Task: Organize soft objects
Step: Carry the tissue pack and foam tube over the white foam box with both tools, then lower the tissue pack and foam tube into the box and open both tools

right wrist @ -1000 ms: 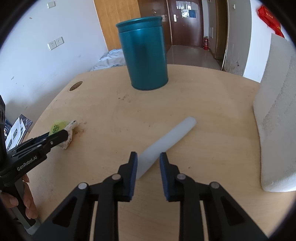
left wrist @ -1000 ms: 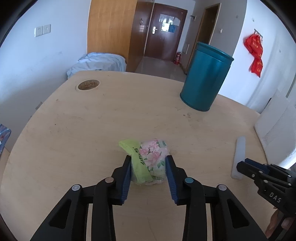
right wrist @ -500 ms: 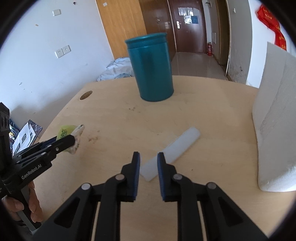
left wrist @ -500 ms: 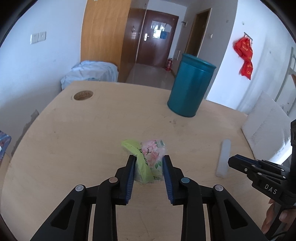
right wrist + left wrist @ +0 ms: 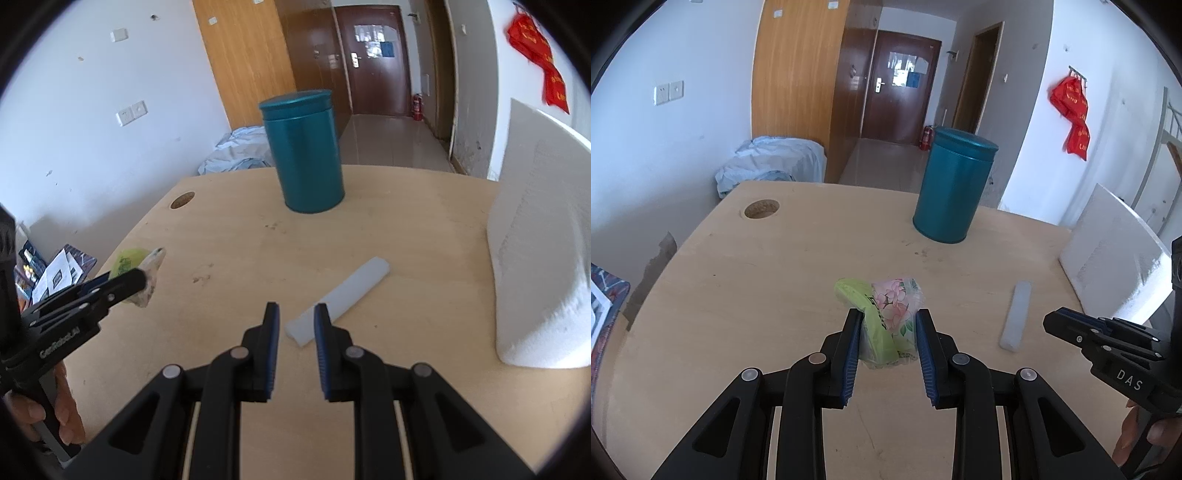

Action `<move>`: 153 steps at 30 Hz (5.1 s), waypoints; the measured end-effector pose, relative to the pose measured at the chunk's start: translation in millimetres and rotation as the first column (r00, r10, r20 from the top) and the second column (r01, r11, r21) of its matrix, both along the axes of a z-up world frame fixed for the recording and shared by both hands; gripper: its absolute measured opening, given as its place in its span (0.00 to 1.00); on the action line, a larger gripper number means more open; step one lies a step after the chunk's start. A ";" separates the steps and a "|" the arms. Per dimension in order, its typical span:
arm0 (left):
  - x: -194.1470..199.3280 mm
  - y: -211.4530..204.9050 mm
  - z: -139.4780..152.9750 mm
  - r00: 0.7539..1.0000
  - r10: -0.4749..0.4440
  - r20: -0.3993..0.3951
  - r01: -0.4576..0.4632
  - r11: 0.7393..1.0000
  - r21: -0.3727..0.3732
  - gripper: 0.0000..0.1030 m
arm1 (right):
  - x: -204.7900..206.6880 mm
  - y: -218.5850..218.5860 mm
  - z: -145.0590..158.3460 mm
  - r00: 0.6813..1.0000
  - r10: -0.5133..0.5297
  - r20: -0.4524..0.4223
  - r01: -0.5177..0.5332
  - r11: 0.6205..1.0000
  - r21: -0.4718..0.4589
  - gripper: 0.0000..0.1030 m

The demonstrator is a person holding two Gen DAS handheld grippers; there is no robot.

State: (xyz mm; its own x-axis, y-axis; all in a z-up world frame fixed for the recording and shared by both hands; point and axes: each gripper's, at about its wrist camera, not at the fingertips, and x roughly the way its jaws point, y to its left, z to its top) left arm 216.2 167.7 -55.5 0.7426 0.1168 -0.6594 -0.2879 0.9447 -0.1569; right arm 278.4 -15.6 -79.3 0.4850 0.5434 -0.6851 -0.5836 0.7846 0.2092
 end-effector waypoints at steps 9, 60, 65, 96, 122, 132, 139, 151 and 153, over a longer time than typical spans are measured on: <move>-11.6 -1.9 7.7 0.999 0.028 0.019 -0.028 1.000 0.002 0.30 | 50.7 14.5 -37.5 0.986 -0.096 -0.137 0.088 0.994 -0.068 0.35; -51.6 -56.9 37.1 0.996 -0.017 0.082 0.015 1.000 0.024 0.30 | -39.6 -24.7 8.6 0.996 -0.057 0.066 0.066 0.987 -0.149 0.15; -65.2 -75.9 42.0 0.995 -0.037 0.095 0.035 0.999 0.028 0.30 | -65.8 -47.1 17.4 0.993 -0.079 0.088 0.089 0.989 -0.118 0.15; -162.1 -259.0 75.0 0.915 -0.352 0.198 0.325 0.932 0.160 0.30 | -188.6 -211.7 63.4 0.893 -0.365 0.263 0.364 0.930 0.056 0.15; -61.1 -278.8 92.2 0.879 -0.430 0.206 0.402 0.901 0.162 0.30 | -102.0 -205.9 68.6 0.890 -0.362 0.279 0.371 0.928 0.022 0.15; -29.5 -276.8 100.2 0.875 -0.436 0.212 0.413 0.899 0.143 0.30 | -77.7 -203.7 84.4 0.886 -0.359 0.293 0.373 0.928 0.007 0.15; -8.1 -276.7 104.8 0.871 -0.443 0.211 0.422 0.896 0.140 0.30 | -55.8 -201.6 94.8 0.885 -0.354 0.303 0.371 0.929 0.003 0.16; 39.3 -279.8 110.6 0.851 -0.485 0.203 0.474 0.875 0.102 0.30 | -11.1 -204.8 107.0 0.886 -0.350 0.305 0.366 0.931 0.006 0.16; 47.0 -280.8 112.1 0.848 -0.488 0.207 0.477 0.873 0.103 0.30 | -3.1 -204.1 108.8 0.886 -0.347 0.306 0.364 0.931 0.002 0.16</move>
State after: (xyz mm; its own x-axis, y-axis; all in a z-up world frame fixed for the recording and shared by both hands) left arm 263.2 -113.1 56.6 0.8378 -0.2682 -0.4755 0.2430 0.9632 -0.1152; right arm 275.3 -219.7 29.5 0.8239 0.2621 -0.5025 -0.2911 0.9565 0.0217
